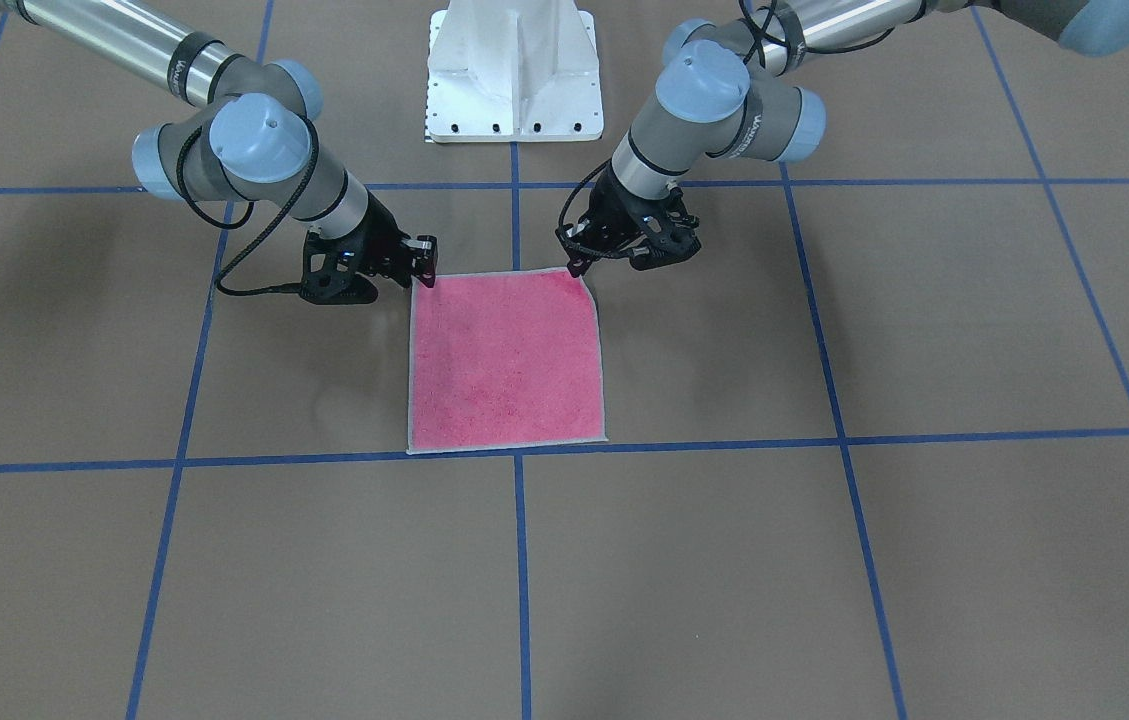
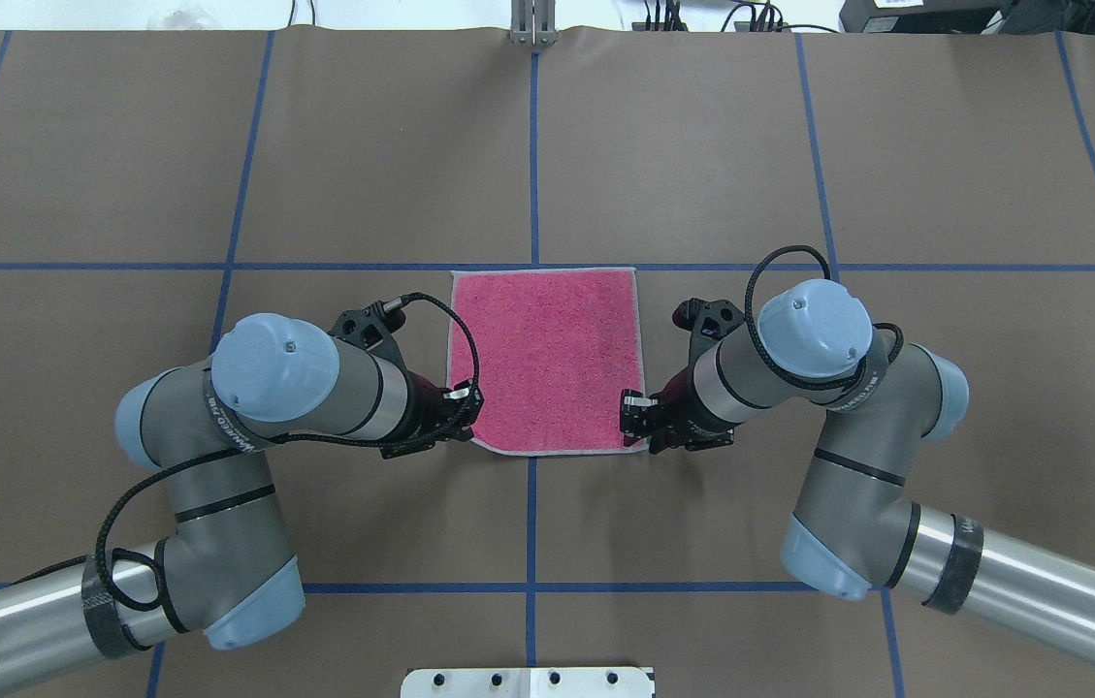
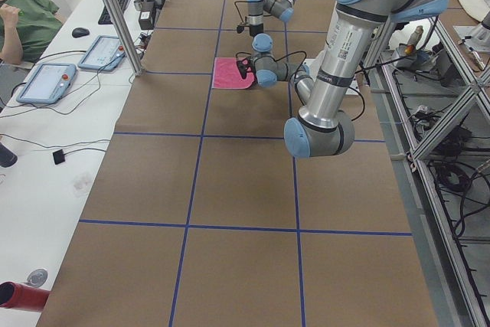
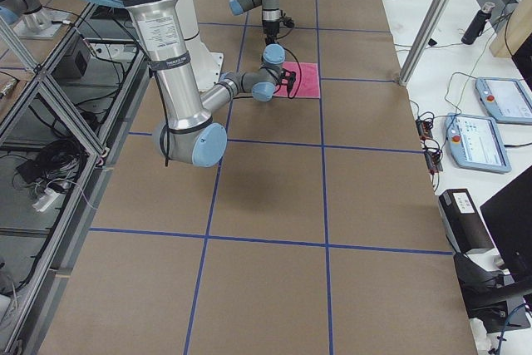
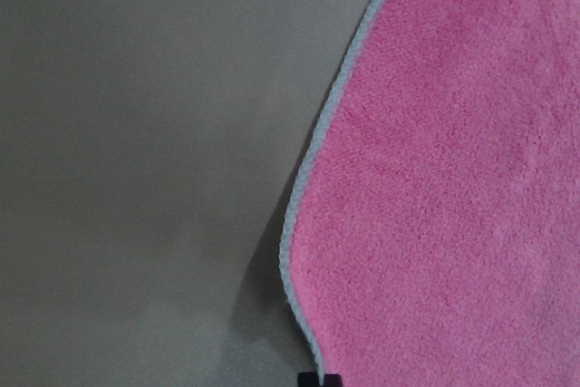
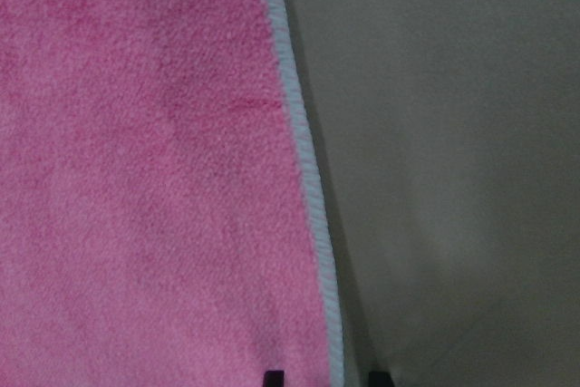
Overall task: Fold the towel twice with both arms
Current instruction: 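Close both grippers on the near corners of the pink towel, then lift both near corners and carry them toward the far edge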
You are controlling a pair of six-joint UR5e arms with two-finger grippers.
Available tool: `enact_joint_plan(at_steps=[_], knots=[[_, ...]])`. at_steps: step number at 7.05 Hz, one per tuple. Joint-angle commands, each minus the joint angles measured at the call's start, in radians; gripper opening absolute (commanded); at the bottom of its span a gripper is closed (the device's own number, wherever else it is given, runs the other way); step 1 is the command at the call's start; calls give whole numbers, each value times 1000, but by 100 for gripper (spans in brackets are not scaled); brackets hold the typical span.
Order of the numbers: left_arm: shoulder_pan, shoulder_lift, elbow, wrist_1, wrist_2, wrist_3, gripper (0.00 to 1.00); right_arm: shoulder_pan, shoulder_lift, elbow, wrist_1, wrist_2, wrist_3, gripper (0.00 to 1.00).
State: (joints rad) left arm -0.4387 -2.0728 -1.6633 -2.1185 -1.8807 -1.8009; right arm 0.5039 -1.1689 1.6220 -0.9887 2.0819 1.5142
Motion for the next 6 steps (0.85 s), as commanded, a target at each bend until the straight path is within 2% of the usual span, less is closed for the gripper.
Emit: enact_joint_plan(at_steps=[1,4,6], knots=[[-5,-1,0,0,-2,0,0,2,-2,9,5,4,6,0],[-20,-19,0,2,-3,0,0,24,0,31,5,12,6,0],[-75,-49,5,5,-5,0,0,71,-2,36,5,26,1,0]])
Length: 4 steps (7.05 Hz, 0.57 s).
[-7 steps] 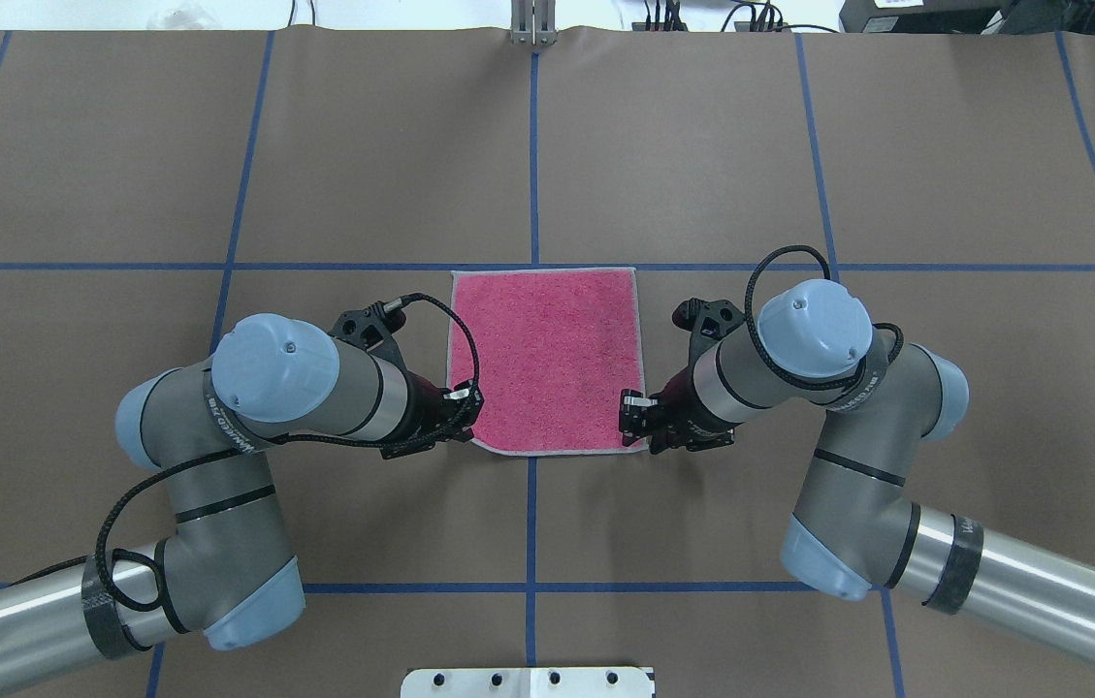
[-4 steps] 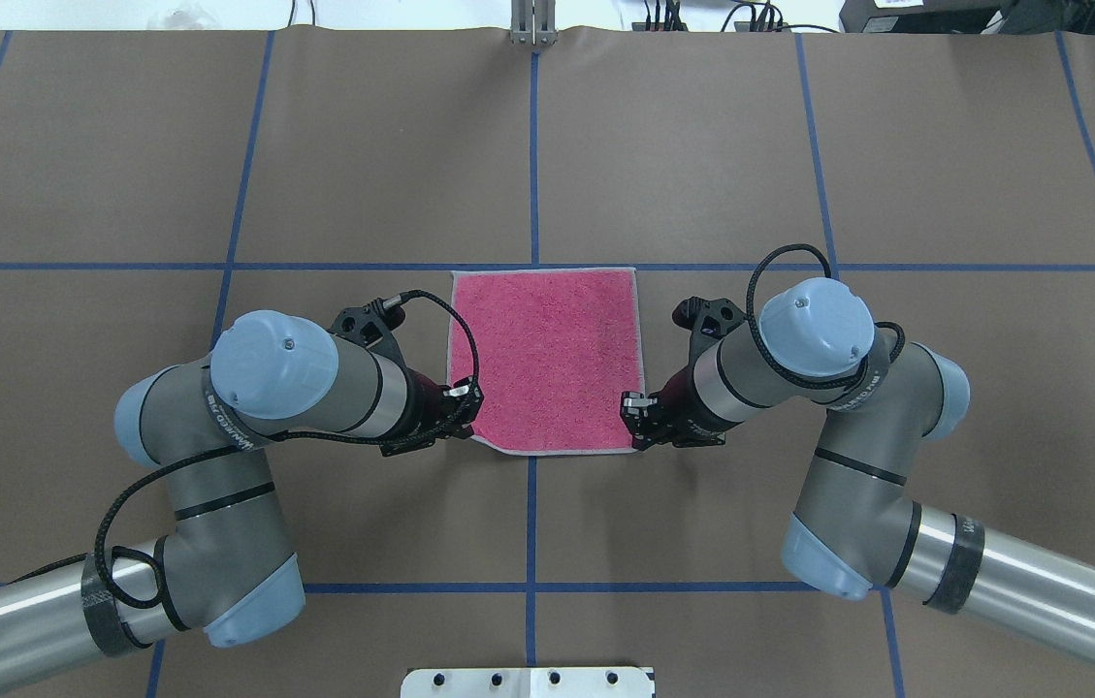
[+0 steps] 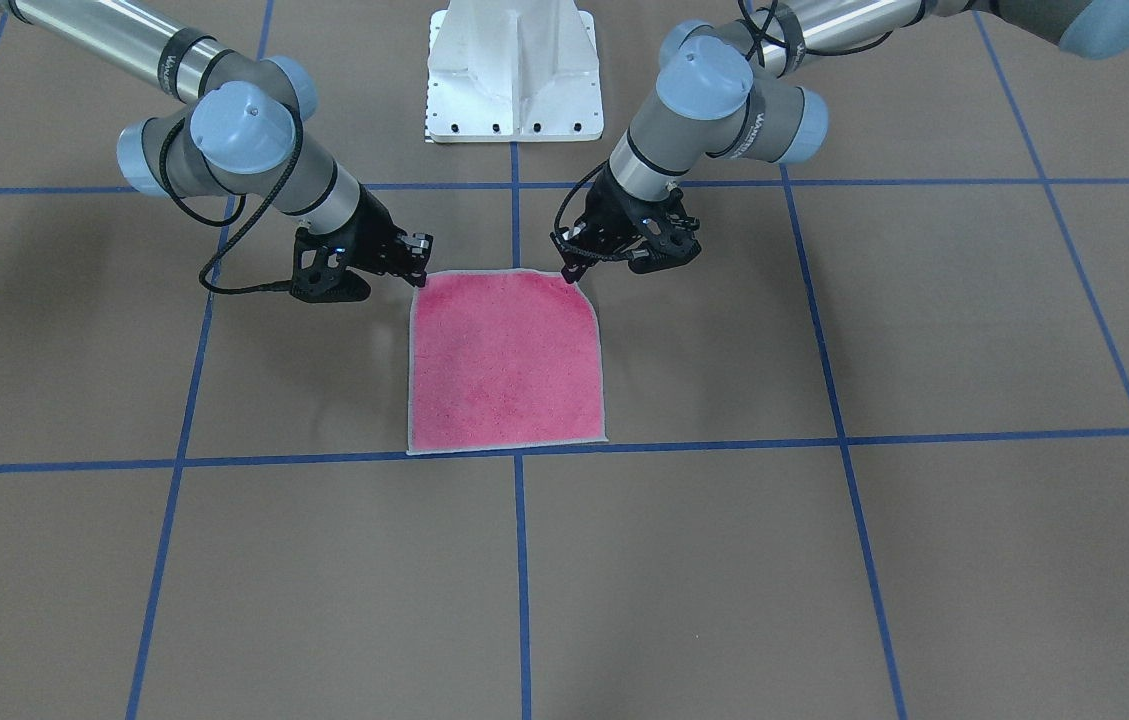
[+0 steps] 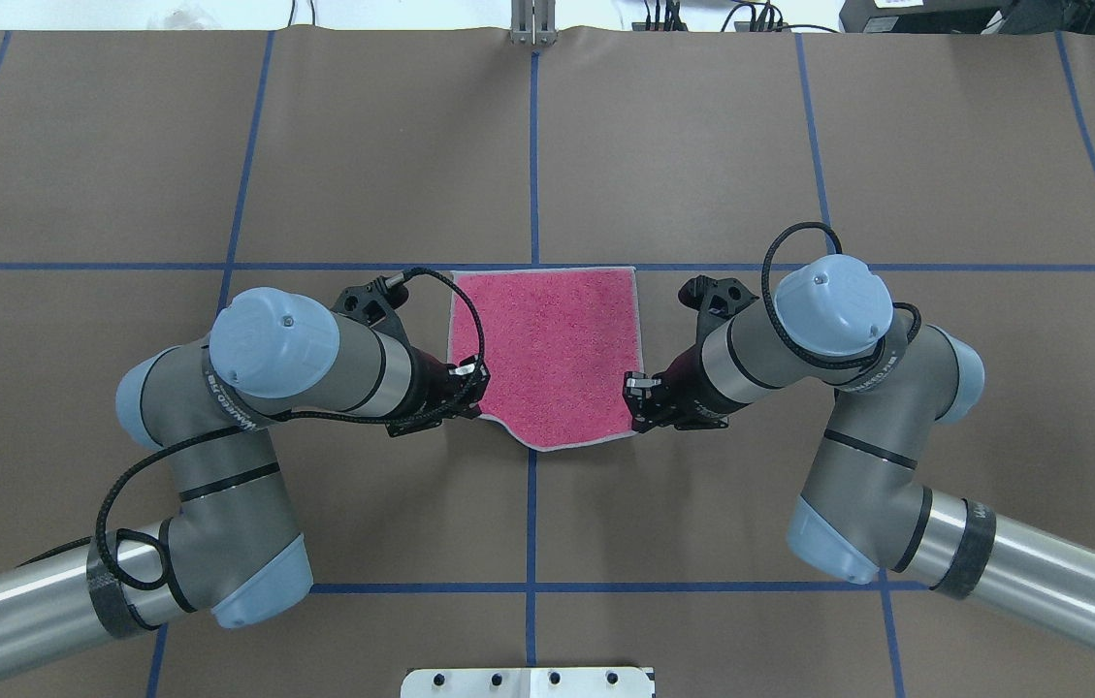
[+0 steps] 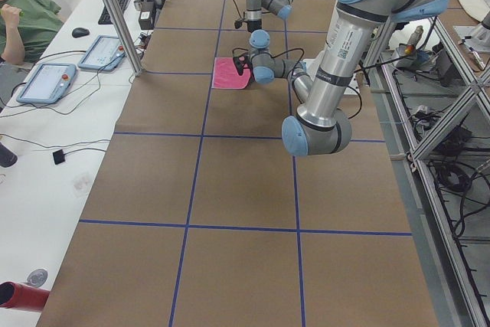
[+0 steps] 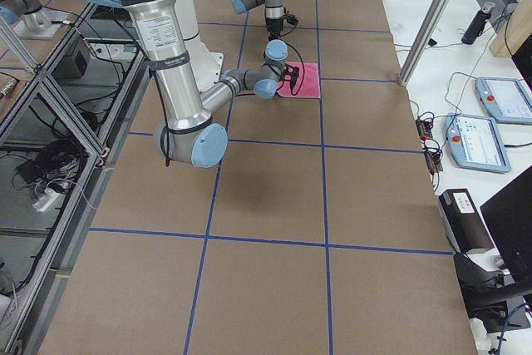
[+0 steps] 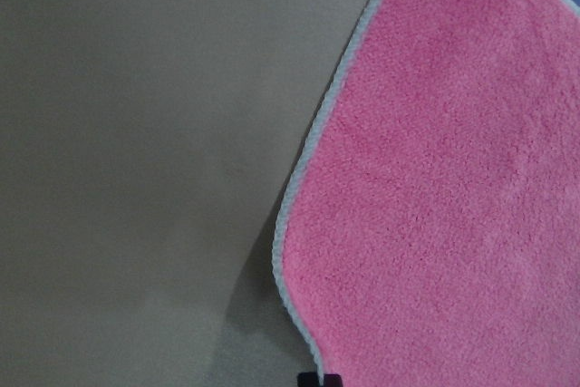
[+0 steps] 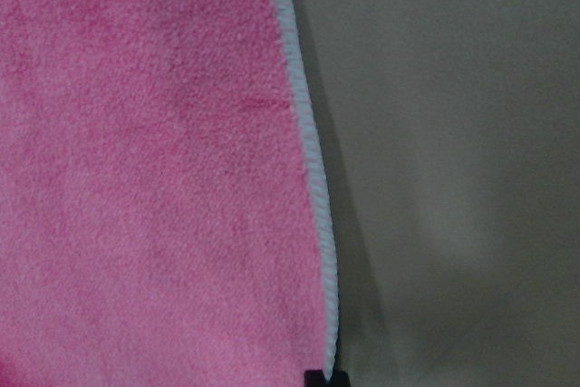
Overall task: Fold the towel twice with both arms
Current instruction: 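Lift both near corners and carry them toward the far edge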
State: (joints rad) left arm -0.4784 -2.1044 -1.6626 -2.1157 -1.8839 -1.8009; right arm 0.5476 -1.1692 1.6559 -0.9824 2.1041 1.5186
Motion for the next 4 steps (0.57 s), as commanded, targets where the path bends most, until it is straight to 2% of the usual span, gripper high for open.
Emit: enact_joint_plan(at_steps=[1,4], knots=[[-78,-17,10,6,-20,6,0,53,6,-2,-1,4,-5,0],[-121,-87,110,3,-46,12,0,97,113,-95,-2,-2,-5,0]])
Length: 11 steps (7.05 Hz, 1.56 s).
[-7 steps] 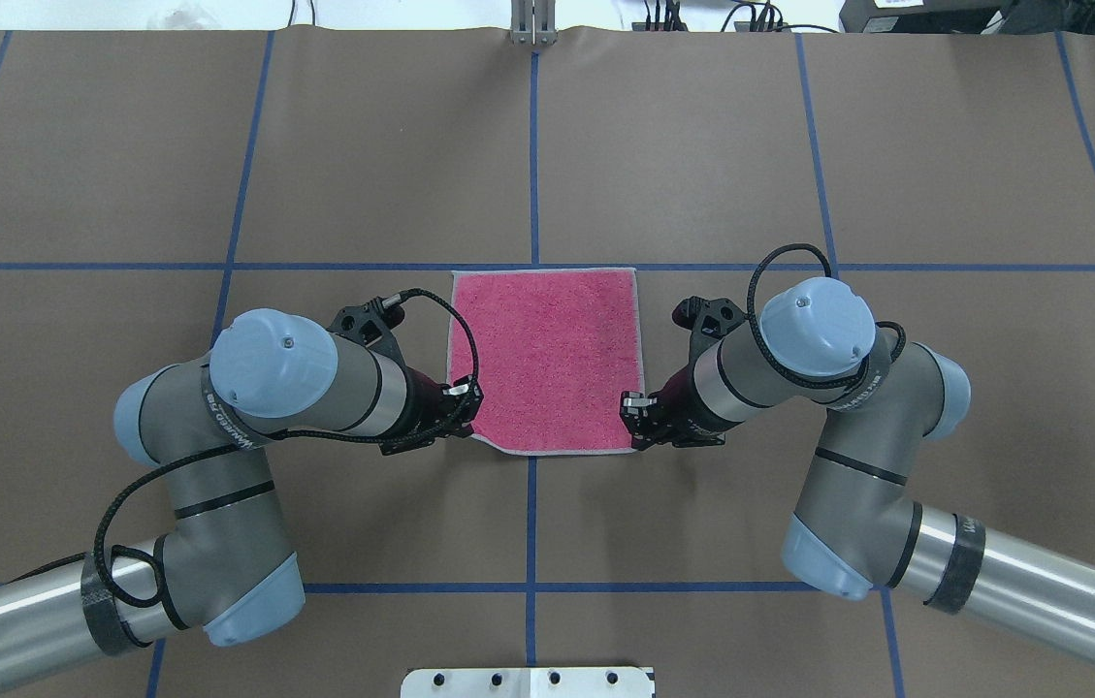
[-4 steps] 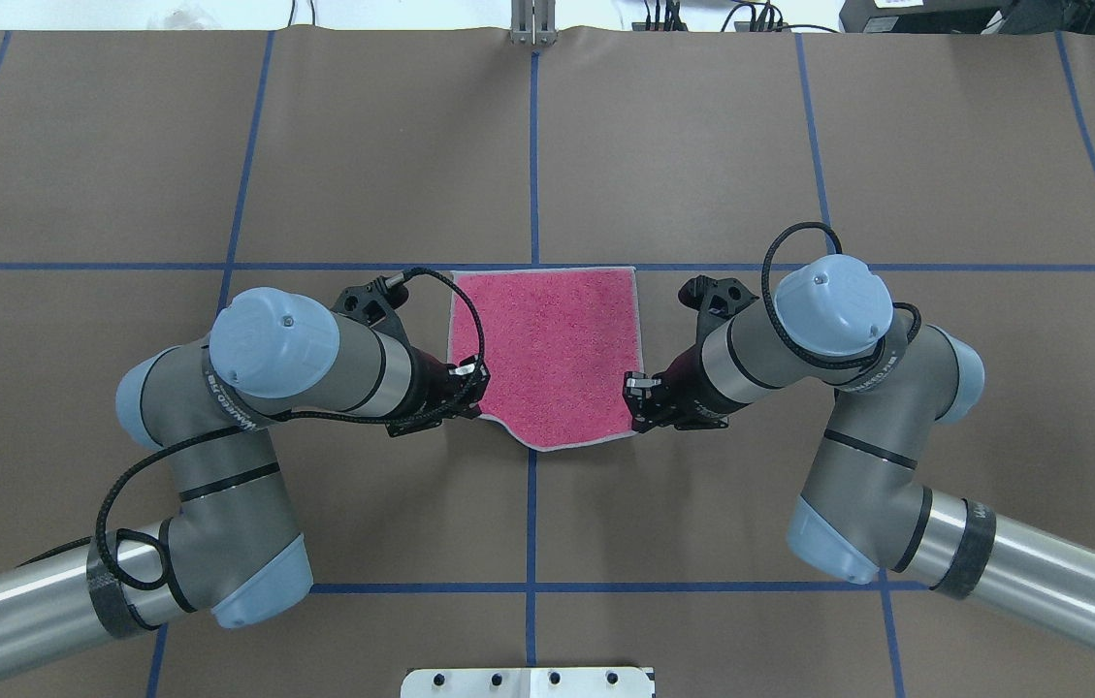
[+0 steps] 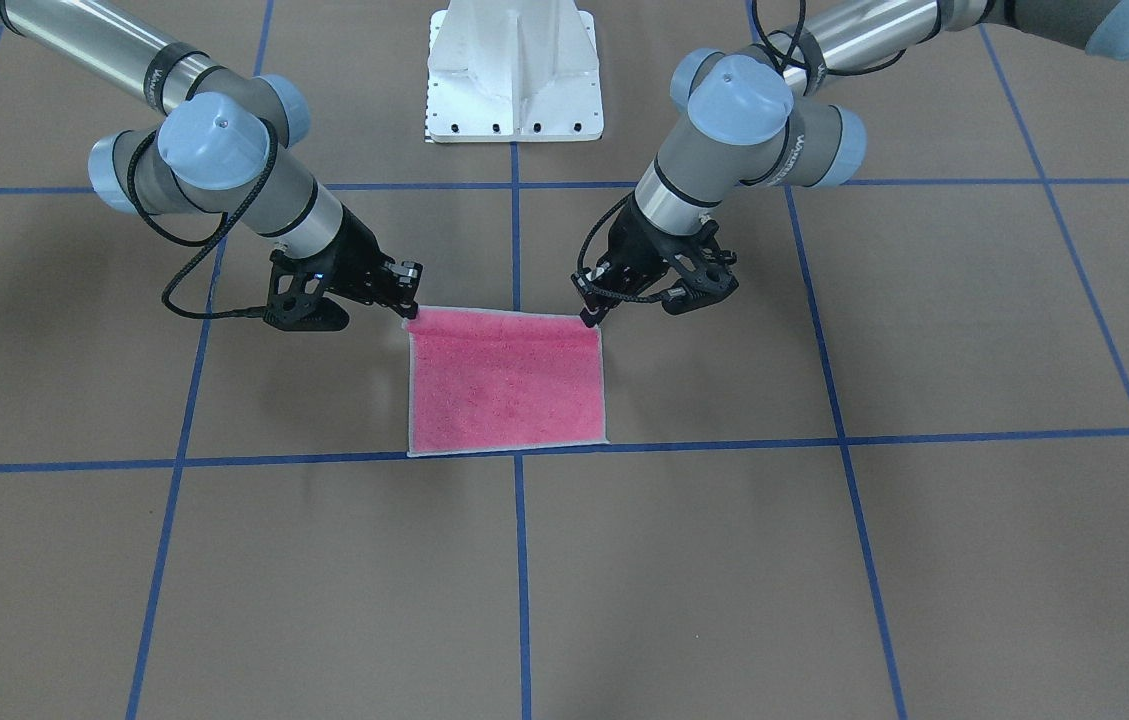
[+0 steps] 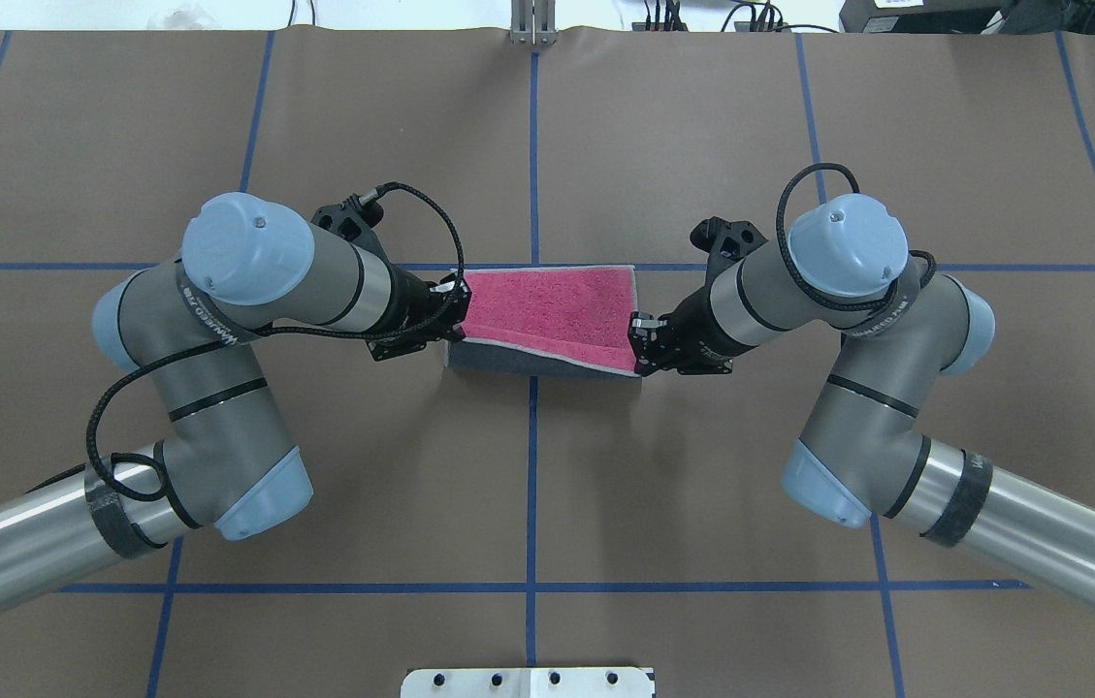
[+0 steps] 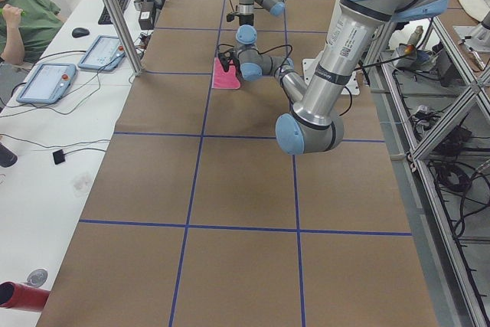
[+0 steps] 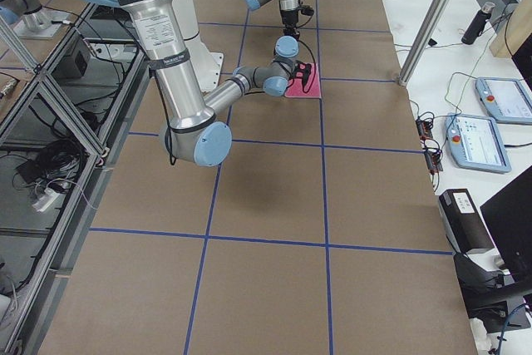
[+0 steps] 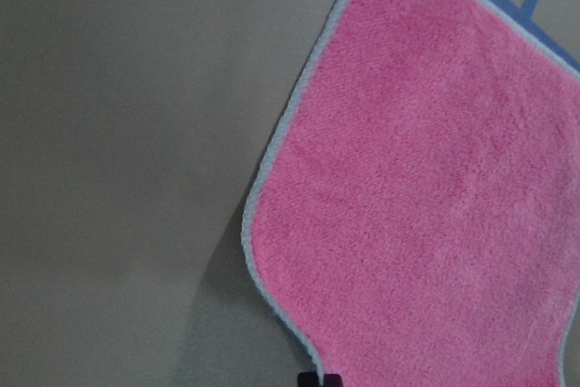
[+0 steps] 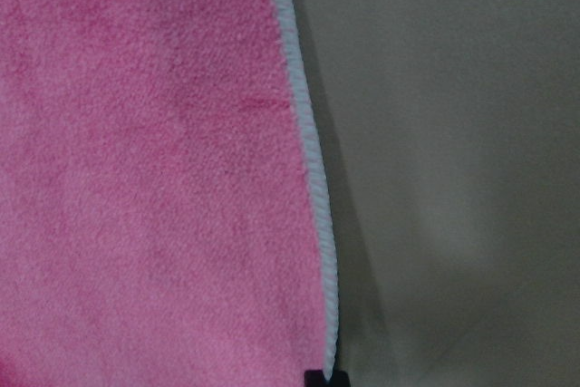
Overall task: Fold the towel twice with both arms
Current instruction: 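Lift both near corners and carry them toward the far edge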
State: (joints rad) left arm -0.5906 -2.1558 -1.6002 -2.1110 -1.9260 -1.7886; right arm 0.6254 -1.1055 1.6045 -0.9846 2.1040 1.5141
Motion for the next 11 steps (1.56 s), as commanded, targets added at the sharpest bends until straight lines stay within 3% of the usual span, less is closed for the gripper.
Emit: enact_joint_plan(at_steps=[1,5,11], knots=[[-11,-51,78,-4,-4,0,0,33,76,-79,1,-4,-2,0],[-18,-55,111,-9,-2,3,0,53,121,-155,3,-91,-2,0],[-37,-56,151,-15,-1,3,0,59,170,-224,3,-116,-2,0]])
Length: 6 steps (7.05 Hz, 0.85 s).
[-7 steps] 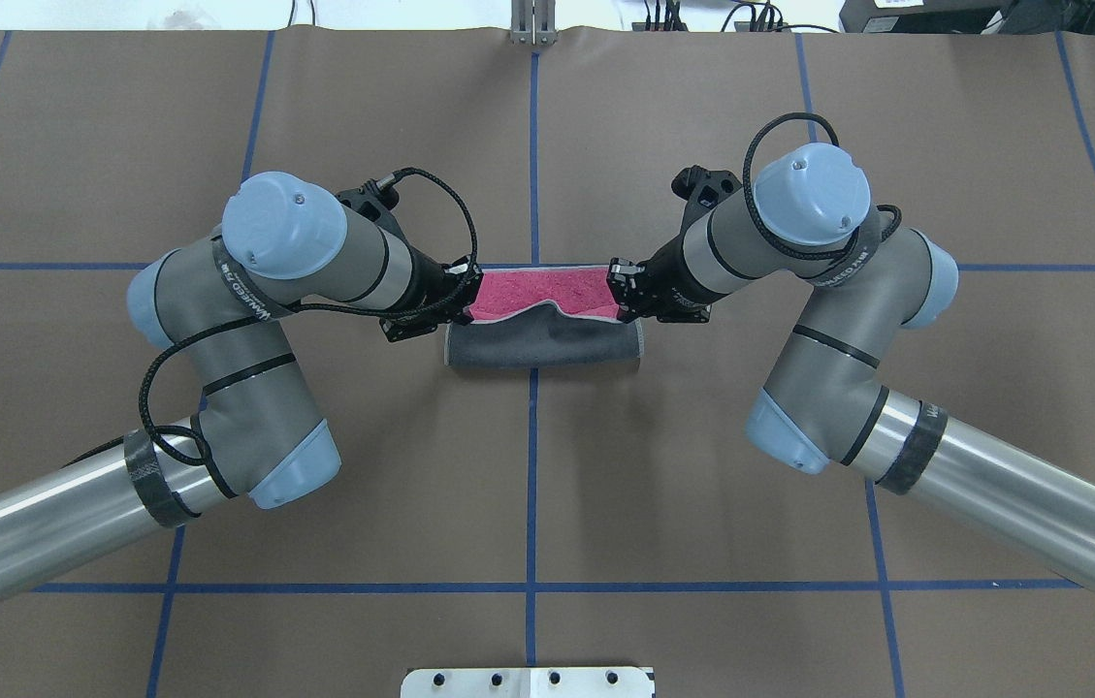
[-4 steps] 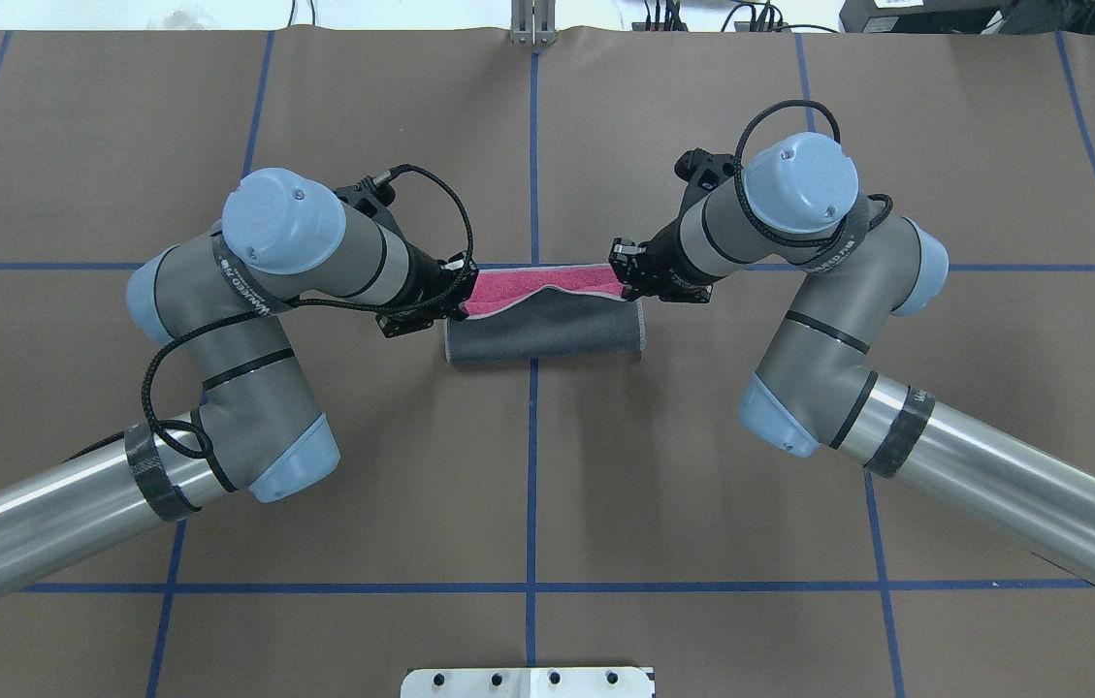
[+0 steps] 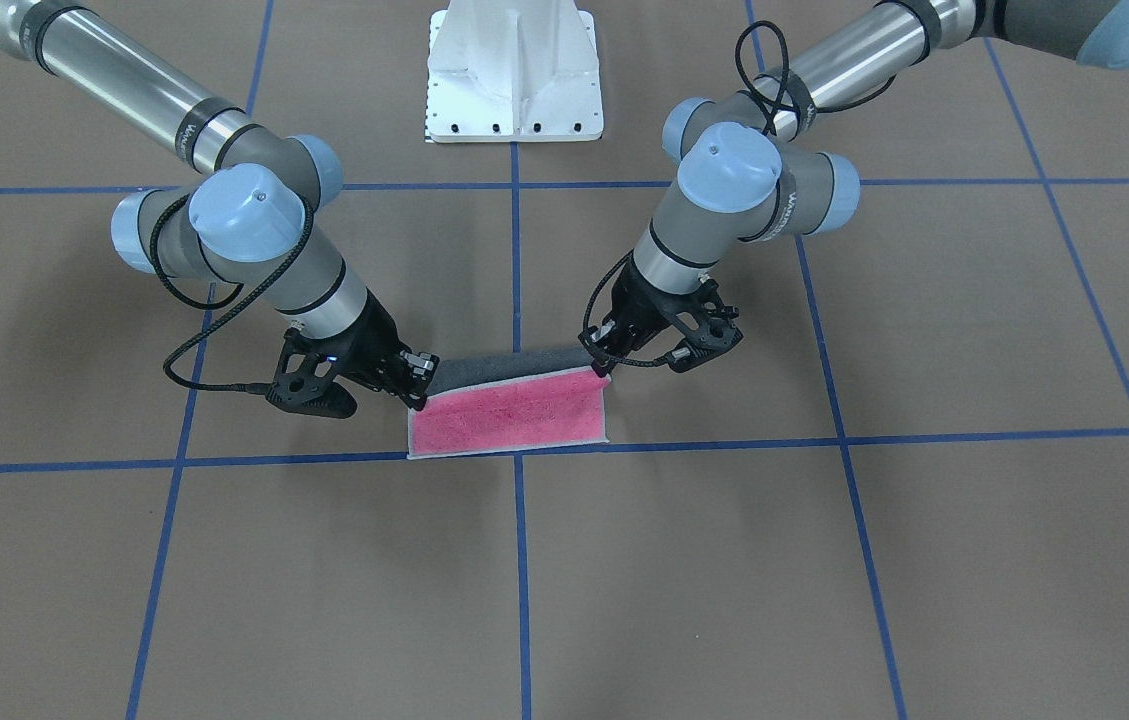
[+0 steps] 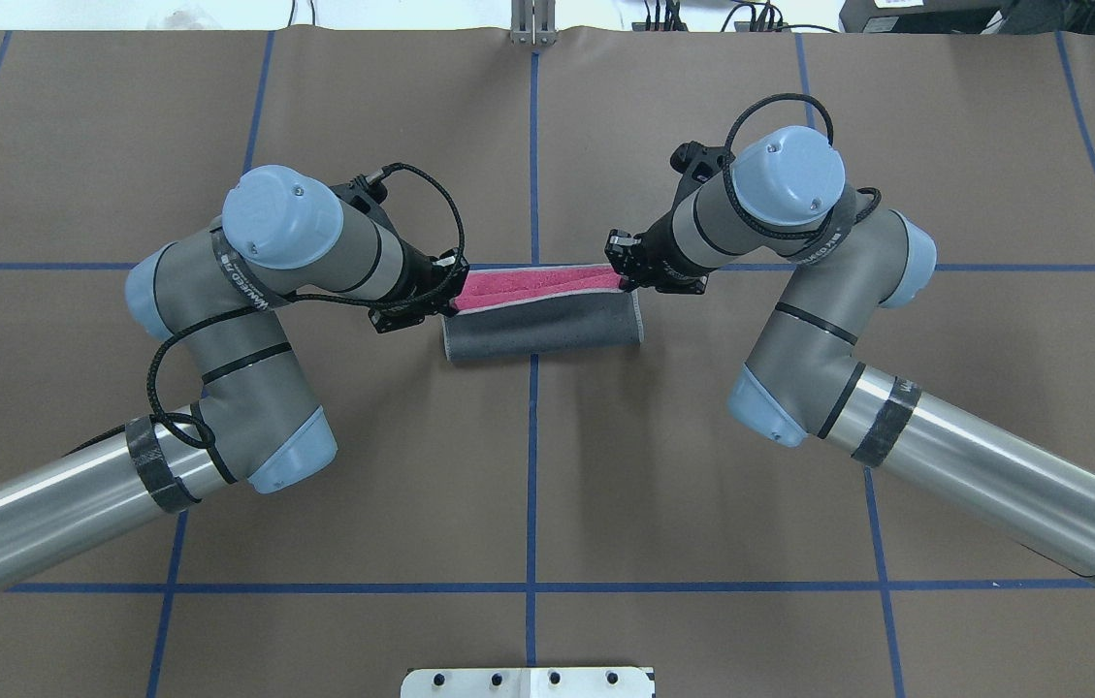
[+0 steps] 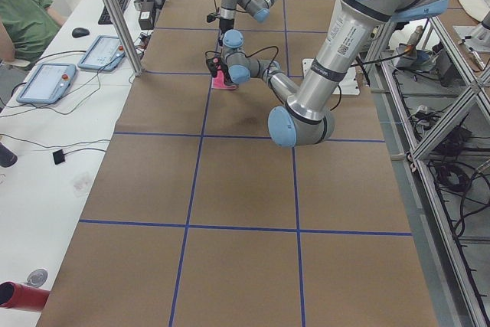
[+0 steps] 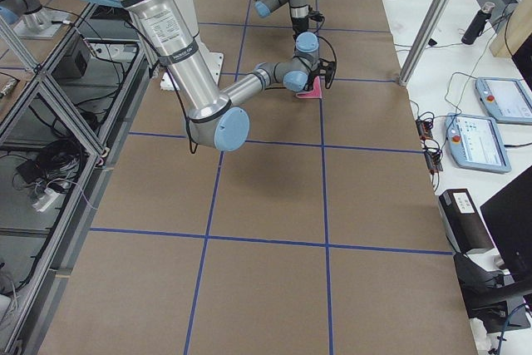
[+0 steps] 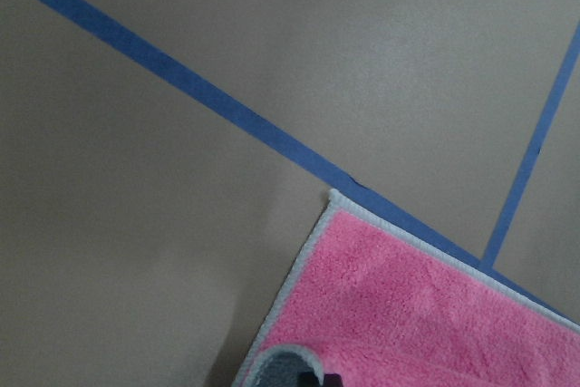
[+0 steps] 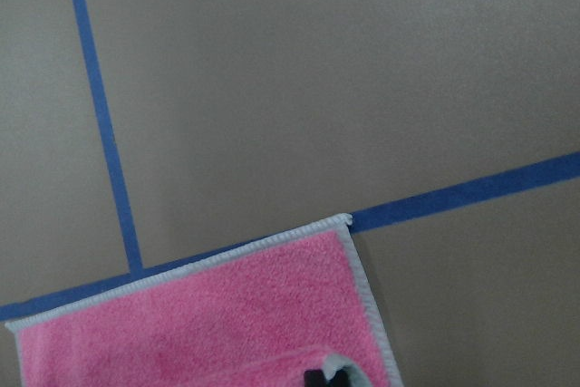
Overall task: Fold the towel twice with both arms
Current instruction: 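Lift both near corners and carry them toward the far edge, then lay the corners down on the far edge and open both grippers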
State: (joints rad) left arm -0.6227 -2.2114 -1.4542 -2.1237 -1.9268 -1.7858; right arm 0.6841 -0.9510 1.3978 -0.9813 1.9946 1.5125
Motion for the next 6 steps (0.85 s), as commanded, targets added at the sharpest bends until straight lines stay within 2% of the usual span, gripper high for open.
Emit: enact_joint_plan(at_steps=[1,3,6], knots=[[-9,-1,5,-1,0,0,0,0,18,-25,1,-13,0,0],[-22,-4,9,-1,0,0,0,2,23,-36,0,-17,0,0],[-25,-85,118,-9,0,-1,0,6,20,-45,1,-17,-2,0]])
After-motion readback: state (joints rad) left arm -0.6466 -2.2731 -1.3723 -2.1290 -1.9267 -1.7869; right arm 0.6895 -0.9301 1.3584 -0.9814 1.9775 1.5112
